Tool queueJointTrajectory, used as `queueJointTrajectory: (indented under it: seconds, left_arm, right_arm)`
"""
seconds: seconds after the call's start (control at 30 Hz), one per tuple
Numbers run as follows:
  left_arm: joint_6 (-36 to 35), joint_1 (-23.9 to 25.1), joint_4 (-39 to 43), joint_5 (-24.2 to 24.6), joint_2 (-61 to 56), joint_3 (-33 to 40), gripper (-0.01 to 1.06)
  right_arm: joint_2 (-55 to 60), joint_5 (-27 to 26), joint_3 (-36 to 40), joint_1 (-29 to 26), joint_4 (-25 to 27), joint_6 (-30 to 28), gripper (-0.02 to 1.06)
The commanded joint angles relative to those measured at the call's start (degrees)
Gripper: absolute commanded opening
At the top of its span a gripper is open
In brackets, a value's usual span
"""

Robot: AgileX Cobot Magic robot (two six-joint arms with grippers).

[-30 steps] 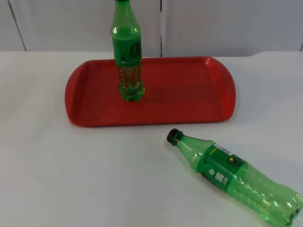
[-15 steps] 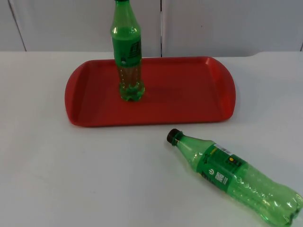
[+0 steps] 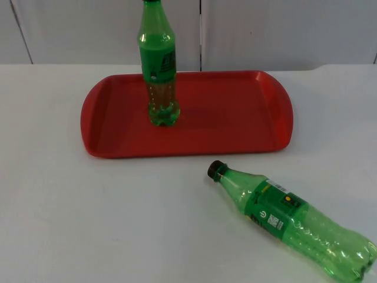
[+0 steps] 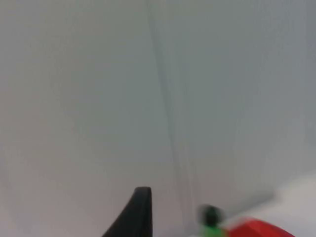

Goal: Place the bottle upright on the tray.

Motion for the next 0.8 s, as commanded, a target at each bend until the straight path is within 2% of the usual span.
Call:
queueJointTrajectory:
  seconds: [0.0, 0.03, 0.1, 0.17, 0.2, 0.23, 0.27, 0.3, 0.33, 0.37, 0.4, 0.47, 0.5, 0.53, 0.57, 0.6, 0.7, 0.73, 0.77]
  left_arm:
    - [-5.21, 0.17, -0.35, 14.44, -2.01, 0.31, 1.05]
    - [-5.21, 0.17, -0.35, 14.44, -2.01, 0.31, 1.05]
    - [-6.56, 0.17, -0.35, 23.59, -3.06, 0.31, 1.05]
    - [-6.29, 0.17, -0.35, 30.65, -3.62, 0.31, 1.05]
    - [-5.11, 0.17, -0.35, 32.92, -3.62, 0.31, 1.05]
    - [-5.11, 0.17, -0.35, 32.92, -3.62, 0.31, 1.05]
    - [-3.64, 0.17, -0.35, 35.77, -3.62, 0.31, 1.05]
    - [1.35, 0.17, -1.60, 40.35, -3.49, 0.31, 1.05]
    - [3.84, 0.17, -3.02, 41.59, -3.49, 0.31, 1.05]
    - [8.64, 0.17, -6.90, 45.12, -3.49, 0.31, 1.05]
    - [8.64, 0.17, -6.90, 45.12, -3.49, 0.31, 1.05]
    - [22.37, 0.17, -18.29, 53.53, -3.49, 0.31, 1.05]
    - [25.18, 0.17, -22.59, 56.14, -3.49, 0.31, 1.05]
    - [27.37, 0.17, -26.43, 57.86, -3.49, 0.31, 1.05]
    - [27.37, 0.17, -26.43, 57.86, -3.49, 0.31, 1.05]
    - [29.43, 0.17, -29.72, 58.15, -3.49, 0.31, 1.05]
    - [41.11, 0.17, -43.27, 57.92, -3.49, 0.31, 1.05]
    - [41.11, 0.17, -43.27, 57.92, -3.49, 0.31, 1.05]
    - [46.40, 0.17, -47.42, 57.92, -3.49, 0.31, 1.05]
  right_arm:
    - [-0.23, -0.15, 0.15, -0.02, 0.07, -0.62, 1.04]
    - [-0.23, -0.15, 0.15, -0.02, 0.07, -0.62, 1.04]
    - [-0.23, -0.15, 0.15, -0.02, 0.07, -0.62, 1.04]
    - [-0.23, -0.15, 0.15, -0.02, 0.07, -0.62, 1.04]
    - [-0.23, -0.15, 0.15, -0.02, 0.07, -0.62, 1.04]
    - [-0.23, -0.15, 0.15, -0.02, 0.07, -0.62, 1.04]
    - [-0.23, -0.15, 0.15, -0.02, 0.07, -0.62, 1.04]
    - [-0.23, -0.15, 0.15, -0.02, 0.07, -0.62, 1.04]
    - [-0.23, -0.15, 0.15, -0.02, 0.07, -0.62, 1.04]
    - [-0.23, -0.15, 0.15, -0.02, 0.07, -0.62, 1.04]
    - [-0.23, -0.15, 0.15, -0.02, 0.07, -0.62, 1.04]
    - [-0.23, -0.15, 0.15, -0.02, 0.07, -0.62, 1.04]
    - [-0.23, -0.15, 0.15, -0.02, 0.07, -0.62, 1.04]
    - [-0.23, -0.15, 0.15, -0.02, 0.07, -0.62, 1.04]
    - [-0.23, -0.15, 0.15, -0.02, 0.07, -0.62, 1.04]
    - [-0.23, -0.15, 0.15, -0.02, 0.07, -0.62, 1.04]
    - [-0.23, -0.15, 0.15, -0.02, 0.07, -0.62, 1.04]
    - [-0.23, -0.15, 0.15, -0.02, 0.07, -0.62, 1.04]
    - [-0.23, -0.15, 0.15, -0.02, 0.07, -0.62, 1.04]
